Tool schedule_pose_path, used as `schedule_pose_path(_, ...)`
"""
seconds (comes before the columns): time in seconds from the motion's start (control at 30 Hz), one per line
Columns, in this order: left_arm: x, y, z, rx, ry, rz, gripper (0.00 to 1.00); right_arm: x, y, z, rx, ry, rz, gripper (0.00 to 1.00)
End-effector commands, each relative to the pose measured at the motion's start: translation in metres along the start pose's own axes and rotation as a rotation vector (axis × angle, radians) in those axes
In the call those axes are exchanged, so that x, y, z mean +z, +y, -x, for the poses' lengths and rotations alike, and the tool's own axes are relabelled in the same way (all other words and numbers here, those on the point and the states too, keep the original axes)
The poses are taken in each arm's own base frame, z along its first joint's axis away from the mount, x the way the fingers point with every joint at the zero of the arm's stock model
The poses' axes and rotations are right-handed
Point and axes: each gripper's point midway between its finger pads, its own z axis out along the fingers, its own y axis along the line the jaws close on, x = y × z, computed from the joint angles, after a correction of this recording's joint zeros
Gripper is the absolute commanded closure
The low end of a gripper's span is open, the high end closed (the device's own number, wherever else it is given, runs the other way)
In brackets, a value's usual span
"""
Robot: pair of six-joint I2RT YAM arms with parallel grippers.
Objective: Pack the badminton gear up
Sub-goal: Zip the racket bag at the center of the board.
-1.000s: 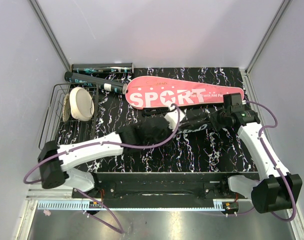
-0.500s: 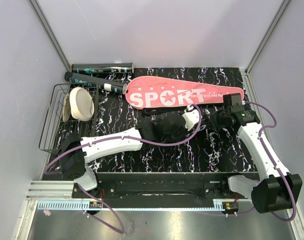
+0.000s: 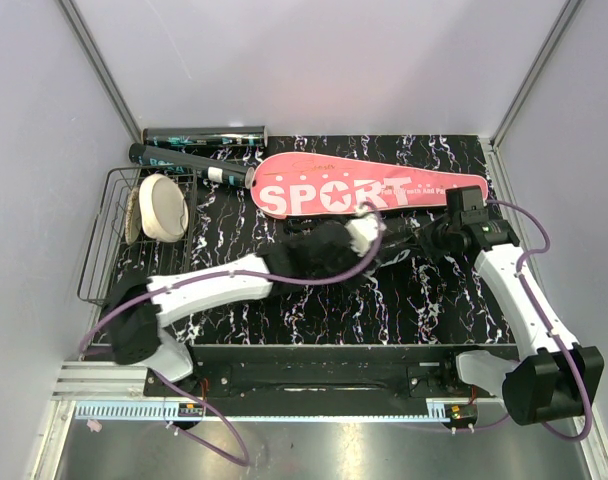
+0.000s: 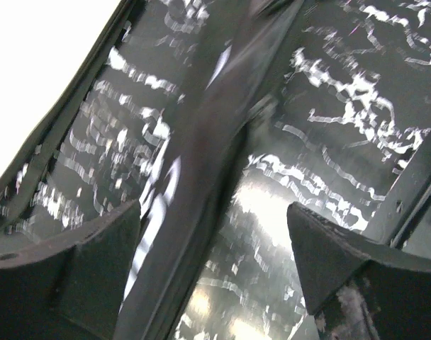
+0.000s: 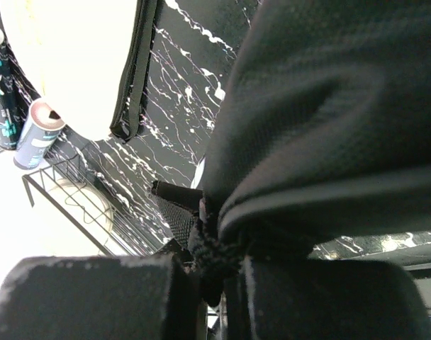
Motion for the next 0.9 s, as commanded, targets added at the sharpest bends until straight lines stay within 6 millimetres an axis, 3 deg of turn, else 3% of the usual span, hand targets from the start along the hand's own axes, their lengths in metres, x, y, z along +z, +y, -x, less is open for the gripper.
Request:
schedule_pose_path(0.0, -0.04, 0.014, 0.006, -0.064, -0.126, -0.091, 0.09, -0.009, 0.031, -0.009, -0.08, 0.067, 0.127, 1.0)
schedule_pose_path(0.17, -0.024, 0.01, -0.021, -0.002, -0.053, -0.117, 0.14, -0.014, 0.034, -0.015, -0.054, 0.093, 0.157, 1.0)
schedule_pose_path(0.27, -0.018, 0.004, -0.024, 0.045, -0.042, -0.16, 0.19, -0.019, 0.038, -0.011, -0.064, 0.08, 0.146, 1.0)
schedule_pose_path(0.37, -0.021, -0.01, -0.017, 0.032, -0.074, -0.235, 0.15, -0.02, 0.042, -0.01, -0.069, 0.081, 0.144, 1.0)
schedule_pose_path(0.43, -0.016, -0.006, -0.019, 0.019, -0.08, -0.207, 0.16, -0.02, 0.045, -0.012, -0.073, 0.1, 0.152, 1.0)
schedule_pose_path(0.5, -0.004, 0.009, -0.026, 0.01, -0.046, -0.112, 0.27, -0.02, 0.048, -0.013, -0.088, 0.108, 0.164, 1.0)
schedule_pose_path(0.53, 0.001, 0.016, -0.028, 0.008, -0.034, -0.071, 0.5, -0.02, 0.048, -0.013, -0.113, 0.106, 0.168, 1.0)
schedule_pose_path(0.6, 0.011, 0.027, -0.028, -0.044, -0.013, -0.013, 0.73, -0.021, 0.051, -0.014, -0.171, 0.11, 0.194, 0.99)
schedule_pose_path(0.67, 0.017, 0.032, -0.027, -0.083, -0.013, 0.008, 0.97, -0.02, 0.048, -0.017, -0.255, 0.132, 0.196, 0.8)
schedule_pose_path(0.73, 0.018, 0.031, -0.025, -0.131, -0.023, -0.002, 1.0, -0.02, 0.044, -0.024, -0.32, 0.172, 0.203, 0.7)
schedule_pose_path(0.77, 0.017, 0.026, -0.026, -0.143, -0.025, -0.037, 1.0, -0.018, 0.04, -0.026, -0.333, 0.184, 0.199, 0.57)
schedule_pose_path(0.87, 0.014, 0.022, -0.025, -0.196, -0.045, -0.049, 1.0, -0.022, 0.028, -0.034, -0.348, 0.203, 0.208, 0.35)
